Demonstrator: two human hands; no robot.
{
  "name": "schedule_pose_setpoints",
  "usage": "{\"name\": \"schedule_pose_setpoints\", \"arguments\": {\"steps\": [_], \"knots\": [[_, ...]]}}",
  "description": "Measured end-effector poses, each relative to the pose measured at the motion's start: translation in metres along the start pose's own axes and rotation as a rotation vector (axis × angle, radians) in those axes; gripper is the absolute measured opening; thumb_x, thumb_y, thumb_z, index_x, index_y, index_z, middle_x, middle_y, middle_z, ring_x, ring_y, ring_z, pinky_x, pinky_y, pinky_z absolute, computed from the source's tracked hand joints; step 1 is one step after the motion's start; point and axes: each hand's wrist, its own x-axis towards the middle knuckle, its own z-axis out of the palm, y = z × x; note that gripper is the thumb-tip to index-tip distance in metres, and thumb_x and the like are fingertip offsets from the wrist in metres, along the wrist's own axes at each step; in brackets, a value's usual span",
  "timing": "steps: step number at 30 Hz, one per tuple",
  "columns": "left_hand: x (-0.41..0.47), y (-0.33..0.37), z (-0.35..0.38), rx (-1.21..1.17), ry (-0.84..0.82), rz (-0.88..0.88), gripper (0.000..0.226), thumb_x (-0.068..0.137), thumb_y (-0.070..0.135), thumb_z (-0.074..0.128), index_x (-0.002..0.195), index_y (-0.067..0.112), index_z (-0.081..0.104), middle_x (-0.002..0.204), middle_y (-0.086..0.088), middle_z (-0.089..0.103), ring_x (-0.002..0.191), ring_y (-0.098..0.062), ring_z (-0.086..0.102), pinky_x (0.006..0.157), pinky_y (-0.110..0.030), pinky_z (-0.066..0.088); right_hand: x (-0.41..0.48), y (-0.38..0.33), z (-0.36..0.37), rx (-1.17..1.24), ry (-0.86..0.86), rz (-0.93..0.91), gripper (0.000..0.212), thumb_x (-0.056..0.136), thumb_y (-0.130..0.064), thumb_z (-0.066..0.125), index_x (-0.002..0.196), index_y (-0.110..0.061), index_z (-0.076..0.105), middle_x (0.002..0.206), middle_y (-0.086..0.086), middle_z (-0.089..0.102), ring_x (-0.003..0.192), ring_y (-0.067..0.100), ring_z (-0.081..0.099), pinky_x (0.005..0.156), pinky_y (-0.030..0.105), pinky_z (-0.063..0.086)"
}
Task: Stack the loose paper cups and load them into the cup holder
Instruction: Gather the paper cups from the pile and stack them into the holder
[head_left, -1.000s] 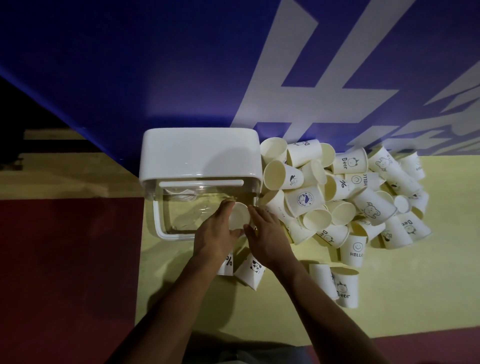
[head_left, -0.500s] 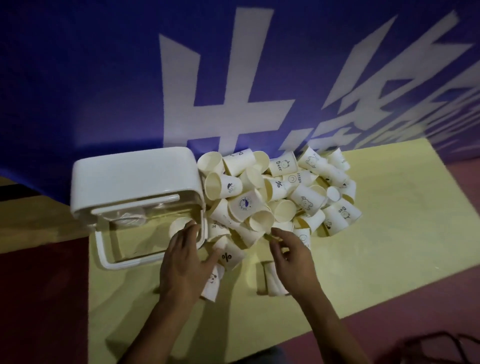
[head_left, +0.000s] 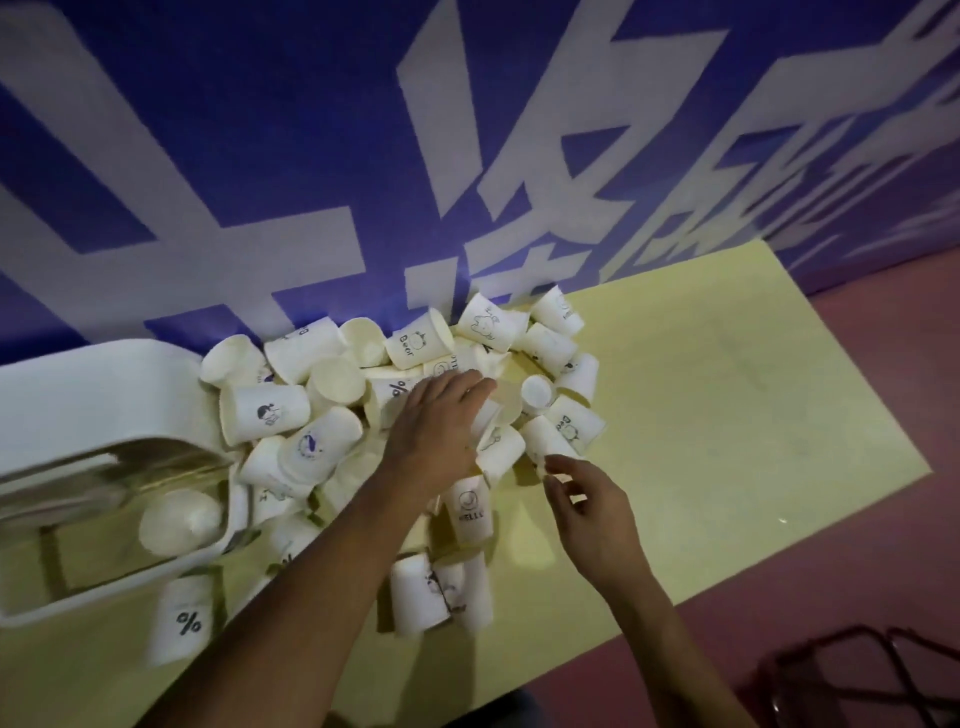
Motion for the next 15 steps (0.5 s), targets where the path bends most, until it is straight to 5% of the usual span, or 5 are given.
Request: {"name": "schedule_pose_setpoints", "arguments": {"steps": [4,9,15], "knots": [[0.021,0.001,0.015,0.133,-0.120,-0.005,0.074,0.090,0.026,0.064,0.157,0.027,0.031,0.161,0.005,0.034,0.150,-0.020,0.025,0.124,-0.040,0.007,0.024,0.021,-0.032,0.006,0.004,0.034,0.022,0.102,-0.020,0.061,0.122,-0.022,0.070,0.118,-0.015,0.069,0.093,-0.006,0.062,0.072,0.008,0.047],[0.023,-0.008,0.026,0.153,-0.069,0.069,0.074,0.071,0.035,0.082,0.139,0.024,0.055,0.141,0.002,0.058,0.132,-0.022,0.051,0.118,-0.038,0.016,0.051,0.036,-0.050,0.036,-0.009,0.045,0.022,0.100,-0.018,0.063,0.121,-0.018,0.071,0.120,-0.009,0.071,0.089,-0.006,0.063,0.073,0.005,0.046],[0.014,0.008,-0.006,-0.228,0.153,-0.166,0.069,0.069,0.054,0.085,0.123,0.023,0.056,0.115,0.008,0.066,0.107,-0.016,0.061,0.097,-0.033,0.042,0.110,0.013,-0.053,-0.044,-0.013,-0.003,0.026,0.097,-0.025,0.067,0.121,-0.017,0.070,0.120,-0.004,0.071,0.084,-0.001,0.066,0.072,0.009,0.046]]}}
